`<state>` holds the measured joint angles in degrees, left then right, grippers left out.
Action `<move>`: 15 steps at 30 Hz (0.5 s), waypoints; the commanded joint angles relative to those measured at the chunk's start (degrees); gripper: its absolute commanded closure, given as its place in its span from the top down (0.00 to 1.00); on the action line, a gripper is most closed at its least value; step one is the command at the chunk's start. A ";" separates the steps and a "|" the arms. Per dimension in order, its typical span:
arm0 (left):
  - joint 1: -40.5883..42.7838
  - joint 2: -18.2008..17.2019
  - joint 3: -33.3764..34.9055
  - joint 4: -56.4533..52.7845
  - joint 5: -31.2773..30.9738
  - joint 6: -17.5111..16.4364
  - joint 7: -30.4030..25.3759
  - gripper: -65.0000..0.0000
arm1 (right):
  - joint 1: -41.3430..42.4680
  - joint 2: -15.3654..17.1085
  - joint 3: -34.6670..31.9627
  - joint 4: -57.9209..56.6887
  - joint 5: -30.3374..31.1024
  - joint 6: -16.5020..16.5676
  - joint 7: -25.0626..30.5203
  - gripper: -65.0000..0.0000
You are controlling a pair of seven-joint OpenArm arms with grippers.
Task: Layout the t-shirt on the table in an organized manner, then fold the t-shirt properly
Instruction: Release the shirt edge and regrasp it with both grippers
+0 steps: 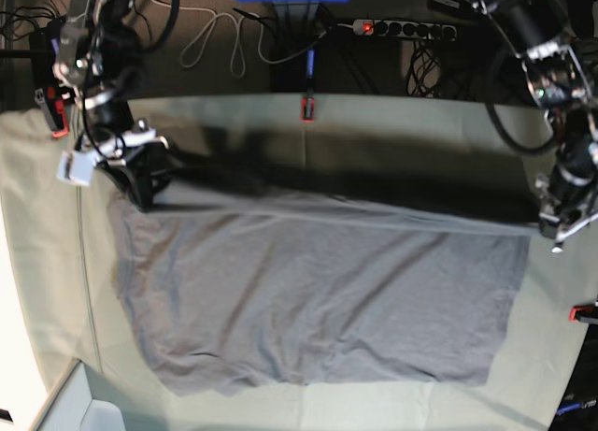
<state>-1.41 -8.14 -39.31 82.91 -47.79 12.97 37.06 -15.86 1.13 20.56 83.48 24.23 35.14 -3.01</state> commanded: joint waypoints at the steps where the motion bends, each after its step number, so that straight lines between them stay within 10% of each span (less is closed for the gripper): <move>1: -2.50 -1.13 0.94 0.03 0.45 -0.62 -0.44 0.00 | 1.84 1.12 0.23 0.08 0.96 1.04 2.08 0.00; 15: -10.24 -2.45 5.68 -8.06 9.24 -0.62 -0.53 0.00 | 20.12 6.57 0.15 -16.01 0.87 1.04 -3.90 0.00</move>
<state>-10.37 -9.54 -33.39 73.95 -38.22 12.64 37.45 3.25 6.96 20.51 66.61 24.34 35.29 -8.40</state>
